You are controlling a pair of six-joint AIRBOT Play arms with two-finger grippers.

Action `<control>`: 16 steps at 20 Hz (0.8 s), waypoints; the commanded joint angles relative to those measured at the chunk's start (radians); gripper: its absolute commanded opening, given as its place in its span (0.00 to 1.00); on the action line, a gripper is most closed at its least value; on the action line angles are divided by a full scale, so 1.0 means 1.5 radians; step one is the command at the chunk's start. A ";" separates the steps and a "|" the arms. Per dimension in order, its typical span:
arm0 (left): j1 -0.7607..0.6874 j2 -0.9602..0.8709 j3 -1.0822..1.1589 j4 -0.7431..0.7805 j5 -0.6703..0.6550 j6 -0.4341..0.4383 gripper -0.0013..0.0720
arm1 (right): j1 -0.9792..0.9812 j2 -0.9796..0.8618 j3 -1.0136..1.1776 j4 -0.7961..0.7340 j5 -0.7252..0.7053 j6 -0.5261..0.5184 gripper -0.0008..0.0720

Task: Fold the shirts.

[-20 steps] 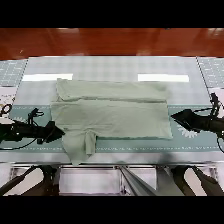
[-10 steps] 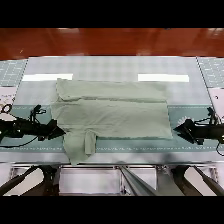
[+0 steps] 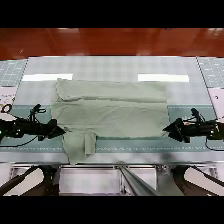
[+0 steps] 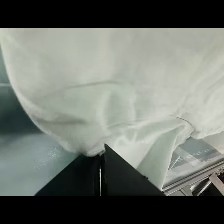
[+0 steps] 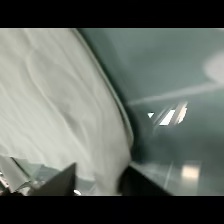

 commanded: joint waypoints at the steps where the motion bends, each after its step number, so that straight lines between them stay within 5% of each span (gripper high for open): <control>1: 0.000 -0.001 0.002 0.000 0.001 0.000 0.04 | 0.044 -0.030 0.027 0.059 -0.003 -0.053 0.05; 10: -0.018 -0.016 0.167 0.000 0.044 -0.013 0.04 | 0.044 -0.021 0.178 0.019 0.021 -0.042 0.05; 16: -0.097 -0.158 0.357 0.000 0.079 -0.069 0.04 | 0.109 -0.104 0.304 0.048 -0.028 -0.042 0.05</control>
